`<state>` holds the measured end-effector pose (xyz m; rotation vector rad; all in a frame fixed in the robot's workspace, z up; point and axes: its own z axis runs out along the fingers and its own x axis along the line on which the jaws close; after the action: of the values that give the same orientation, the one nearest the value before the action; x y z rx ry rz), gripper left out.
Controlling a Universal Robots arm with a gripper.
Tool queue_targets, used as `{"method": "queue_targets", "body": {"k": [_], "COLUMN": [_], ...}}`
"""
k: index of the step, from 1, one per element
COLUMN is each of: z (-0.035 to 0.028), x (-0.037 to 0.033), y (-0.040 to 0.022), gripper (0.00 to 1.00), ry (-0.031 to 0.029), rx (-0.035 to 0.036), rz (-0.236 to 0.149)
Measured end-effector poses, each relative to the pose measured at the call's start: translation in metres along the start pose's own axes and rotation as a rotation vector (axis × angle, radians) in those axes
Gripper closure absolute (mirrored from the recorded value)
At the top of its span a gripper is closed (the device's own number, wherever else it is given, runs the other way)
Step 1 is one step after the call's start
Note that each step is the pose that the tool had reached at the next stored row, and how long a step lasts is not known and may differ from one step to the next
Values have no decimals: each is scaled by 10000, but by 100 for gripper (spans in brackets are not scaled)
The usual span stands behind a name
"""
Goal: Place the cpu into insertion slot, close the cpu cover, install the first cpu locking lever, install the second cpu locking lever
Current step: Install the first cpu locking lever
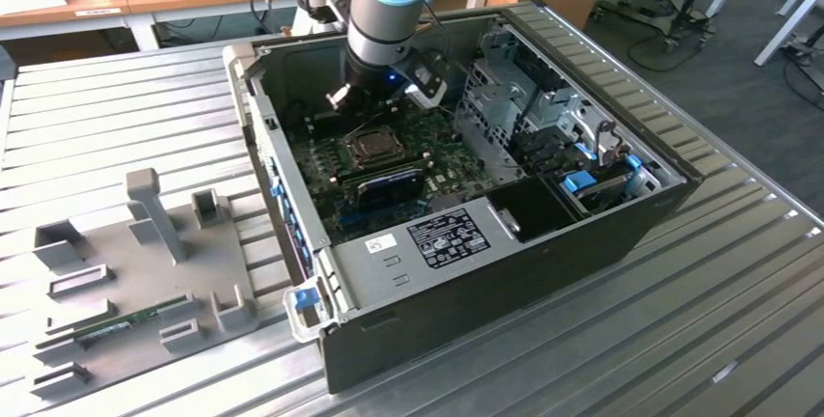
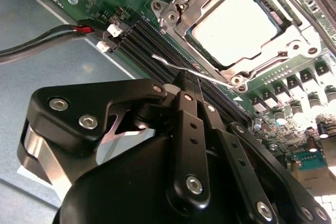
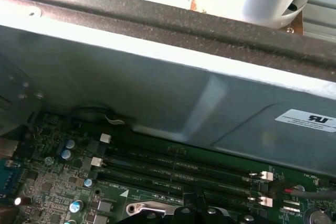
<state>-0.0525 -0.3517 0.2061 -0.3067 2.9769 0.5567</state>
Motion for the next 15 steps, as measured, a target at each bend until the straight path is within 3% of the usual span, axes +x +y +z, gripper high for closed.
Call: {"method": "queue_targets", "body": {"k": [15], "z": [50], "x": [-4], "y": [-21], "gripper": [90], "ry": [5], "rx": [24], "rz": [0]}}
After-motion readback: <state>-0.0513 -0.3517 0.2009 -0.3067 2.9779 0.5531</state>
